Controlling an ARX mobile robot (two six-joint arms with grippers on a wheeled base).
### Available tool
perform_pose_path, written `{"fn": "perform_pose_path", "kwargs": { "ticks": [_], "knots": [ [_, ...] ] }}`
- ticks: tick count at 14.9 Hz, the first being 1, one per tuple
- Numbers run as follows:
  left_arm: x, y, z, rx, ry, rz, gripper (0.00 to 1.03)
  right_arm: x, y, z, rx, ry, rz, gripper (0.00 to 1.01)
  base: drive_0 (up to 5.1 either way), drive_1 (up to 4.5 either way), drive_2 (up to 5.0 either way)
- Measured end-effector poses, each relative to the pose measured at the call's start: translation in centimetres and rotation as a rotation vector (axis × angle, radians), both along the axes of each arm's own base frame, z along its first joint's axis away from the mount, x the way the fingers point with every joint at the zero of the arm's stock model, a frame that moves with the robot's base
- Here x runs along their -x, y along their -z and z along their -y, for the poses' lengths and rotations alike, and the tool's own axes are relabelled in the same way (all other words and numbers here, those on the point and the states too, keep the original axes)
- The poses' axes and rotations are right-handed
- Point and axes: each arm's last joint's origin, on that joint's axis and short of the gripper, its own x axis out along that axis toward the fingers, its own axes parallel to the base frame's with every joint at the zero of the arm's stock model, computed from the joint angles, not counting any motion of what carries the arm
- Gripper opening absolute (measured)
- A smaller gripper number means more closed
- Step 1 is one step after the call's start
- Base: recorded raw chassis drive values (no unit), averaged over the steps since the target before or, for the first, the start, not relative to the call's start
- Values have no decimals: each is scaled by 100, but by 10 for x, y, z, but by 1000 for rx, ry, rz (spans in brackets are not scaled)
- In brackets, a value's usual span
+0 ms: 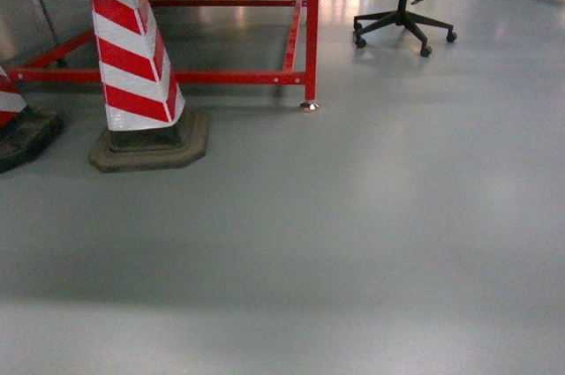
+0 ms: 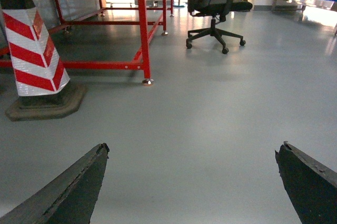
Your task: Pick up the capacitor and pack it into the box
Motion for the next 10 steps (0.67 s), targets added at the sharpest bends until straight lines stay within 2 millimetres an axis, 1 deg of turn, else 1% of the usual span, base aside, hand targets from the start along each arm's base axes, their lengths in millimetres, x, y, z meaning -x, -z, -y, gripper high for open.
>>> {"fn": "perform_pose_path", "kwargs": {
  "ticks": [10],
  "knots": [
    [0, 0, 0, 0, 2, -1, 44, 0, 1, 0, 0, 0, -6, 98, -509, 237, 237]
  ]
}}
